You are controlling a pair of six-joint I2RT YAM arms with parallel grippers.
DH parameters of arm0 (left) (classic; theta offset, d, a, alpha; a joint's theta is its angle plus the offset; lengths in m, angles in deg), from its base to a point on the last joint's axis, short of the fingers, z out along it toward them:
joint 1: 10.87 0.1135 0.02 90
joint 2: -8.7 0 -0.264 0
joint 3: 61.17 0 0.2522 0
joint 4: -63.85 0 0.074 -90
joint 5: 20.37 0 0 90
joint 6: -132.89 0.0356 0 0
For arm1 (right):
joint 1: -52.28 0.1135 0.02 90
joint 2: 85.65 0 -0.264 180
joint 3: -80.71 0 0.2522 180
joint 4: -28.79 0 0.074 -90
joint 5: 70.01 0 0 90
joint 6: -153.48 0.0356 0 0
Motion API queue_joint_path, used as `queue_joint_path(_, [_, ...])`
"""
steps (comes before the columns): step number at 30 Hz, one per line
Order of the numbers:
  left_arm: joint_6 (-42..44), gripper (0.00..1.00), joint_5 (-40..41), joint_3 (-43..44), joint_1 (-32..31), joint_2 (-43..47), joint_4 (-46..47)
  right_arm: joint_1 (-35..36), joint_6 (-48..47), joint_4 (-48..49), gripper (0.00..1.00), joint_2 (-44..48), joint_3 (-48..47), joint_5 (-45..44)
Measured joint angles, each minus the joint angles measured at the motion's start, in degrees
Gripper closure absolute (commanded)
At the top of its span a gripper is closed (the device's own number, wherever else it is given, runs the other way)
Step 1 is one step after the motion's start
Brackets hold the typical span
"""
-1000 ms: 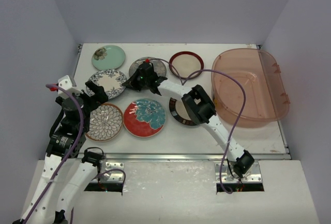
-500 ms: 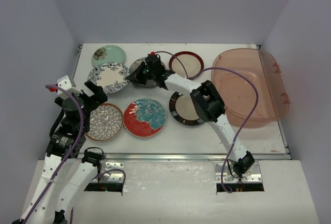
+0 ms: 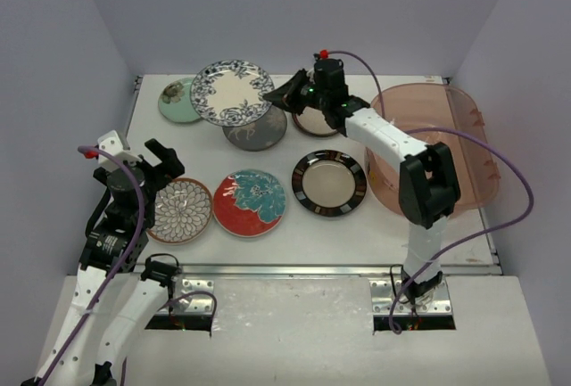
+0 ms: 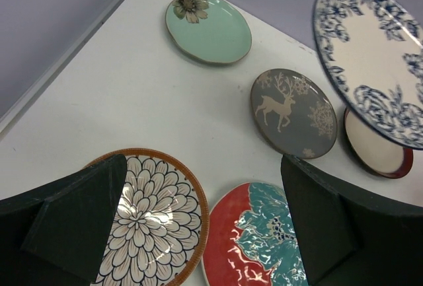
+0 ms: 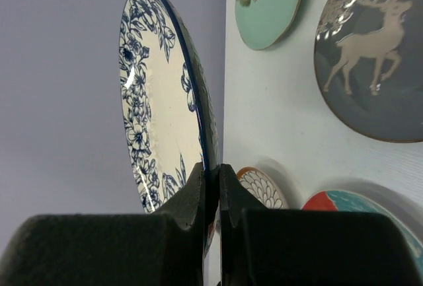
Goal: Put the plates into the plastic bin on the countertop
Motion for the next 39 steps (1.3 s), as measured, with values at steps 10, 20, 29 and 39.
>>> queue_joint_path(10, [-0.01,0.00,0.21,0.01,0.00,0.28,-0.35,-13.20,-4.98,-10.13,1.00,27.56,19.36,-5.99])
queue_joint_path(20, [0.01,0.00,-0.45,0.01,-0.19,0.01,-0.37,-37.08,-4.21,-20.92,1.00,52.72,35.04,-8.66])
queue_joint_path(29, [0.01,0.00,-0.62,0.00,-1.77,-0.96,-0.39,-60.35,-0.88,-25.93,1.00,58.94,43.48,-5.42])
queue_joint_path(39, [0.01,0.00,-0.69,0.01,-2.29,-1.27,-0.40,-60.28,-3.47,-23.51,1.00,53.66,49.52,-5.41])
